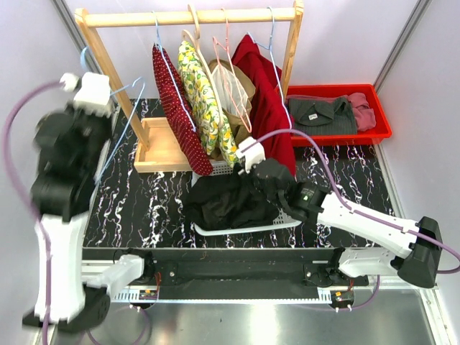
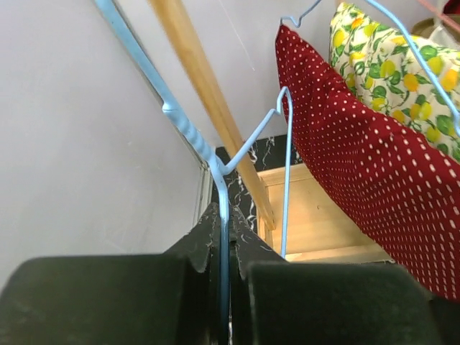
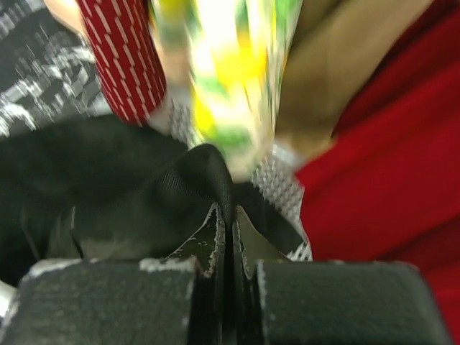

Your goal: Remove the skirt from the hanger

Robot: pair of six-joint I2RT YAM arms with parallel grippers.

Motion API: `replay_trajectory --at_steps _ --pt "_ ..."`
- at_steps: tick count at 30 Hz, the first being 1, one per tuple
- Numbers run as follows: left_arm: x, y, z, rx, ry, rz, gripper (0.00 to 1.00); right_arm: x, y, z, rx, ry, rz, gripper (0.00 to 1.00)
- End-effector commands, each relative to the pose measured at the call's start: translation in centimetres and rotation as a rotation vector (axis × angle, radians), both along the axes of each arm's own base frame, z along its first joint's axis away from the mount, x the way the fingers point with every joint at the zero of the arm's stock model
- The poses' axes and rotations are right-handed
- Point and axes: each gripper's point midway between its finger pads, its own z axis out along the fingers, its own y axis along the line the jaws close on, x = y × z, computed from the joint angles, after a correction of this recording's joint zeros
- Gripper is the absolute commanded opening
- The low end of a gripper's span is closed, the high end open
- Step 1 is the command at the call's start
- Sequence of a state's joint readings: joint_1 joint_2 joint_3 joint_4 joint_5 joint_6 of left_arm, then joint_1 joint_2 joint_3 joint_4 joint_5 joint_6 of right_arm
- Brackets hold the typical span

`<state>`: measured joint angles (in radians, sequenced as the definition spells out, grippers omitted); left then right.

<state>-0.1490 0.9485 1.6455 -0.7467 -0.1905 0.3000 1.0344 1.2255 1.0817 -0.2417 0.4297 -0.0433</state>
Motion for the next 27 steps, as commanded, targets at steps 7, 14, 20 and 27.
replay_trajectory --at_steps 7,14,20,27 --pt "11.3 0.0 4.3 -0.02 -0.107 0.092 0.0 -0.4 -0.4 -2.1 0.148 -0.008 -0.097 0.02" --pt "15.4 0.5 5.0 -0.08 -0.133 0.134 0.0 -1.8 -0.8 -2.3 0.211 0.011 -0.092 0.11" --pt "15.4 0.0 5.4 -0.114 -0.175 0.107 0.0 -2.1 -1.0 -3.0 0.203 0.02 -0.086 0.11" --pt "14.4 0.2 6.3 -0.098 -0.21 0.107 0.0 -2.0 -0.4 -3.1 0.195 0.028 -0.075 0.11"
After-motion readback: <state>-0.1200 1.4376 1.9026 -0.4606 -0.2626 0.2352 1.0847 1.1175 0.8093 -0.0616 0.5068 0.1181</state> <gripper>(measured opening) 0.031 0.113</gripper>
